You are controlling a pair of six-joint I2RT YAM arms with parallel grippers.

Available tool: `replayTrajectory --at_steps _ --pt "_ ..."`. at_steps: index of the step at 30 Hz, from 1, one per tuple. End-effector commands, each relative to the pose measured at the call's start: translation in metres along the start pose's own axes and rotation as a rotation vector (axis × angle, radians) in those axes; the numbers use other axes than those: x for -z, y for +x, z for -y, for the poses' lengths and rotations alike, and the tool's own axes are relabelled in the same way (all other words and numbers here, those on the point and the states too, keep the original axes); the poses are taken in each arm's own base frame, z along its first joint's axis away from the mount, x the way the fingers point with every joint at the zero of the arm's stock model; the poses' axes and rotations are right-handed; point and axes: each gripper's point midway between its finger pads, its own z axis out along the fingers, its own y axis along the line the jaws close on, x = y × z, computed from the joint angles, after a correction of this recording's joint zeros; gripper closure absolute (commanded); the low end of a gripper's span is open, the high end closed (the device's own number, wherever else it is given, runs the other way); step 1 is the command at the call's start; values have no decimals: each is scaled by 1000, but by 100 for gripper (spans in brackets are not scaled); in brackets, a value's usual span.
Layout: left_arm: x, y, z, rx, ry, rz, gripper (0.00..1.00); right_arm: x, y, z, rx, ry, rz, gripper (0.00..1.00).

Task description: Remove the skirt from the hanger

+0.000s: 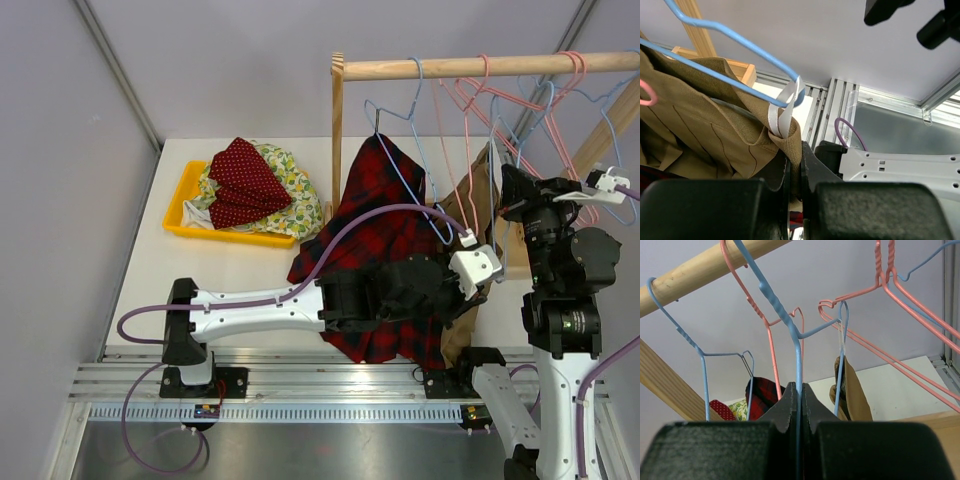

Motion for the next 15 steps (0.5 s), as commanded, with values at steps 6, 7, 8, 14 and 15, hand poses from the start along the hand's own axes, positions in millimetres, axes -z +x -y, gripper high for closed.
replayTrajectory --at_steps 6,7,8,14,15 --pt "25 -24 21 37 86 79 100 -18 -63 -23 63 -67 193 100" --pt "26 -23 22 40 89 85 100 -19 -71 -20 78 -41 207 100" --pt "26 -19 22 44 84 76 100 -20 -74 -19 82 -28 208 100" --pt "26 -14 9 36 19 65 100 -6 -85 -25 54 -14 163 100" --pt "26 -17 5 35 -2 69 100 0 -86 -26 44 -8 155 100"
